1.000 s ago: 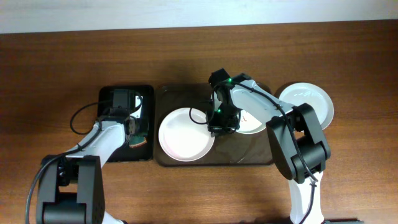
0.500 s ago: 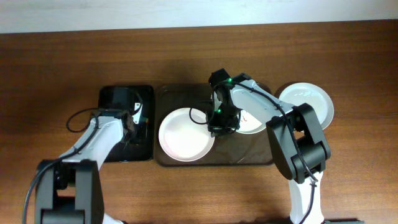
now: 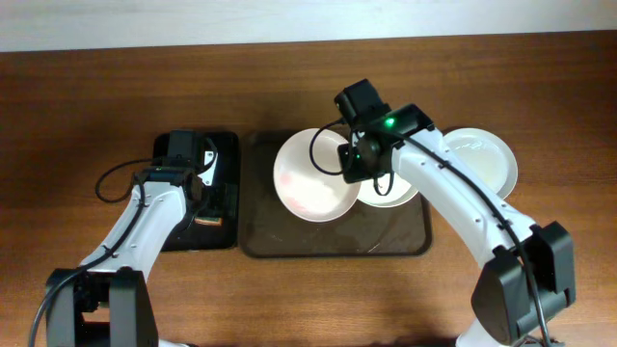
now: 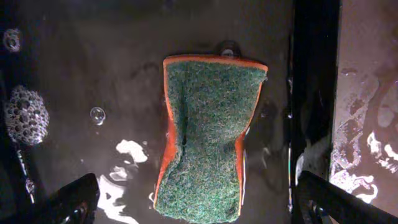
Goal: Clean dirty plates on tray and stack at the side
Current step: 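Lift the pink plate with the right gripper and stack it on the cleaned plate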
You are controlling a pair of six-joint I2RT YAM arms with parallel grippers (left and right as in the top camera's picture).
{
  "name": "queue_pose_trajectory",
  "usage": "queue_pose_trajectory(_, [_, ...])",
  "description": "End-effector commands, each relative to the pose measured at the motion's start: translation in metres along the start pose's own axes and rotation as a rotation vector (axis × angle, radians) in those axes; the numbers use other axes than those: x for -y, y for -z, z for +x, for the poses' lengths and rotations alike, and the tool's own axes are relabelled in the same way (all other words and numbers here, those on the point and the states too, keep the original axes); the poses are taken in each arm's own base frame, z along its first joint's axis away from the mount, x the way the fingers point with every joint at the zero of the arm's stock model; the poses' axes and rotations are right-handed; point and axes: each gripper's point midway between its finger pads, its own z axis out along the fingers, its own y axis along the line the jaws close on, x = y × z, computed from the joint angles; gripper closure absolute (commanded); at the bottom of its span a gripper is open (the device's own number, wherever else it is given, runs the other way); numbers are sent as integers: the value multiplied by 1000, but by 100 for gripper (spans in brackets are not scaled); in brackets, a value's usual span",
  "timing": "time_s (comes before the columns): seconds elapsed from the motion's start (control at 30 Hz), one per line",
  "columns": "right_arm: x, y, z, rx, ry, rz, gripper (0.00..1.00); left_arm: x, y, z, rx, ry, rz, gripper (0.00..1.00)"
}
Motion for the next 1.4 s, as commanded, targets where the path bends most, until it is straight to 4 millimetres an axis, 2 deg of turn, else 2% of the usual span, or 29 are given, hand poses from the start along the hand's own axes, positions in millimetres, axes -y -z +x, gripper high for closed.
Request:
queue_pose_trajectory(0.0, [6, 27, -11, 149, 109, 264, 96, 0, 6, -7, 27, -1, 13, 1])
queue_pose_trajectory(0.17, [-26, 74, -19, 396, 297, 601, 96, 0, 6, -7, 27, -1, 13, 0])
queue_pose_trajectory(0.2, [-34, 84, -19, 440, 324, 645, 96, 0, 6, -7, 27, -1, 13, 1])
queue_pose_trajectory(0.27, [-41, 91, -18, 475, 339, 667, 96, 0, 6, -7, 27, -1, 13, 1])
queue_pose_trajectory(0.4, [-44, 90, -20, 488, 324, 652, 96, 0, 6, -7, 27, -1, 13, 0])
queue_pose_trajectory(0.43, [-41, 87, -23, 493, 261, 619, 96, 0, 6, -7, 27, -1, 13, 0])
queue_pose_trajectory(0.53, [-39, 49, -22, 353, 81, 338, 96, 1, 6, -7, 27, -1, 14, 1])
queue_pose_trajectory(0.6, [2, 25, -32, 221, -124, 153, 96, 1, 6, -7, 27, -1, 14, 1])
queue_pose_trajectory(0.7, [59, 13, -38, 123, -344, -31, 96, 1, 6, -7, 27, -1, 14, 0])
queue_pose_trajectory(0.73, [95, 12, -40, 103, -460, -98, 96, 1, 6, -7, 27, -1, 13, 0])
queue_pose_trajectory(0.8, [145, 13, -35, 91, -605, -138, 96, 1, 6, -7, 27, -1, 13, 1])
queue_pose_trajectory(0.87, [213, 14, -10, 67, -779, -84, 96, 1, 6, -7, 27, -1, 13, 1])
queue_pose_trajectory(0.9, [238, 15, 2, 60, -822, -63, 96, 1, 6, -7, 26, -1, 14, 0])
queue_pose_trajectory(0.97, [280, 14, 28, 34, -930, -18, 96, 1, 6, -7, 26, -1, 13, 1])
queue_pose_trajectory(1.0, [289, 12, 35, 22, -957, -3, 96, 1, 6, -7, 27, -1, 14, 1])
queue_pose_trajectory(1.03, [308, 6, 51, -8, -1005, 37, 96, 1, 6, -7, 26, -1, 14, 0])
queue_pose_trajectory(1.1, [320, -8, 67, -57, -1030, 59, 96, 1, 6, -7, 26, -1, 14, 1])
queue_pose_trajectory(1.17, [324, -26, 82, -116, -1045, 79, 96, 1, 6, -7, 26, -1, 14, 0])
queue_pose_trajectory(1.23, [321, -43, 87, -142, -1039, 70, 96, 1, 6, -7, 26, -1, 14, 1])
queue_pose_trajectory(1.27, [315, -49, 81, -132, -980, 25, 96, 1, 6, -7, 26, -1, 14, 1])
queue_pose_trajectory(1.3, [309, -49, 75, -119, -931, -11, 89, 1, 6, -7, 26, -1, 14, 0])
queue_pose_trajectory(1.33, [287, -49, 56, -79, -818, -148, 64, 1, 6, -7, 26, -1, 14, 1])
queue_pose_trajectory(1.37, [279, -48, 51, -69, -788, -192, 59, 1, 6, -7, 26, -1, 13, 1])
